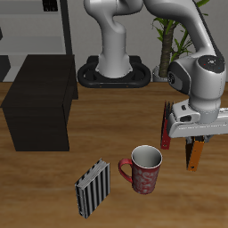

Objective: Place the orange book upright on top of the shelf and place the red mug on top of the shelf

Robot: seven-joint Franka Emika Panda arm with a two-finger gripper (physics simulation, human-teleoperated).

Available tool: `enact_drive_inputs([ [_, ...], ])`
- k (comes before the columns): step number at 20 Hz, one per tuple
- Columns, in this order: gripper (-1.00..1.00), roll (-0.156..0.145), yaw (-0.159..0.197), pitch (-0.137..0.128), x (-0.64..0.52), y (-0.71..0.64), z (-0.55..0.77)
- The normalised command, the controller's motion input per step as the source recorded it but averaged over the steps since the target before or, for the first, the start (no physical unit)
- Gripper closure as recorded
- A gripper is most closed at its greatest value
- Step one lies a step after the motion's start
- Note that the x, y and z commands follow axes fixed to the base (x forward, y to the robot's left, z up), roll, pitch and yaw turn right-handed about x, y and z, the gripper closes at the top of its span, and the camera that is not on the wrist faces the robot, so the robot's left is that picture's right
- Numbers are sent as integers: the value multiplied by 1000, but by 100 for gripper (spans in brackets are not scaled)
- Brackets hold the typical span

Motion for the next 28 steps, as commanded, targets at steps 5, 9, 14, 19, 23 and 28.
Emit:
enact_drive_inputs([
  [5, 100, 11, -10, -5, -11, -20, 81],
  [9, 100, 22, -36, -32, -82, -25, 356],
  [14, 100, 33, -47, -50, -187, 24, 553],
  [19, 100, 4, -69, -69, -385, -124, 942],
  [23, 100, 36, -74, -86, -581, -198, 820],
  [28, 100, 13, -107, -33, -557, -461, 604],
])
